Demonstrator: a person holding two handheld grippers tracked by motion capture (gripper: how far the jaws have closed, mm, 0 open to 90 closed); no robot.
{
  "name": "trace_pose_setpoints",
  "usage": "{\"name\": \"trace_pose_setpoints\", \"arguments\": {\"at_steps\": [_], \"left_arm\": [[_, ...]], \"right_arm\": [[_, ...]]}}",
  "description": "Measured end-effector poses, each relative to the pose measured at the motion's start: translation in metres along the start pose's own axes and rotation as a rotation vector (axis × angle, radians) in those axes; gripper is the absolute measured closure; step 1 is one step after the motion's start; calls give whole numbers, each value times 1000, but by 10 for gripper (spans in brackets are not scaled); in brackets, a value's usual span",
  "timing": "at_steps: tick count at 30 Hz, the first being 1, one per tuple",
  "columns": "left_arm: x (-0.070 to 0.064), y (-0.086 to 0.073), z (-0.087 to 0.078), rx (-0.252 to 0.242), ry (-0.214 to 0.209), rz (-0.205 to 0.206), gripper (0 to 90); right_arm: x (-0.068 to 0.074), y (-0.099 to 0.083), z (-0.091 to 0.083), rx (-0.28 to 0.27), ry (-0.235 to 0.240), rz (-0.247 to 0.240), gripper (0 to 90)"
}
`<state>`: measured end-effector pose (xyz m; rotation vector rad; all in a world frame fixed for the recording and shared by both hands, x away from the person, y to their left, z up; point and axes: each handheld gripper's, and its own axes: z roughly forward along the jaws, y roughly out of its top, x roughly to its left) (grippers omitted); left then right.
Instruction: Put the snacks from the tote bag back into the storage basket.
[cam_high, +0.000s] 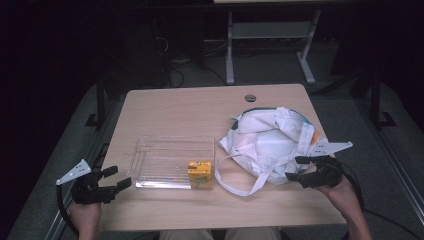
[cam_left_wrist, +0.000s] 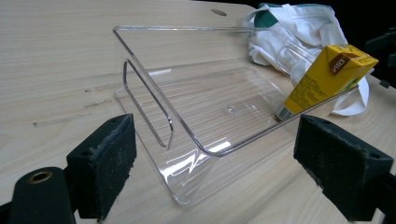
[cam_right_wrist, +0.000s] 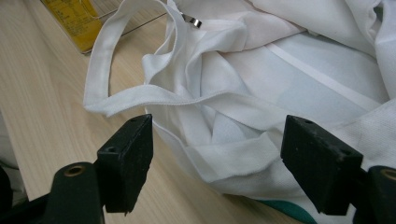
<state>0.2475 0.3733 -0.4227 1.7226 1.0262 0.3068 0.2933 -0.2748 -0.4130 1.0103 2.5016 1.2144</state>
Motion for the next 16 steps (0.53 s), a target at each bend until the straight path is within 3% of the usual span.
{"name": "trace_pose_setpoints", "arguments": {"at_steps": [16], "left_arm": [[0, 1, 0, 2, -3, 5, 126]], "right_arm": [[10, -21, -4, -31, -36, 21, 229]]}}
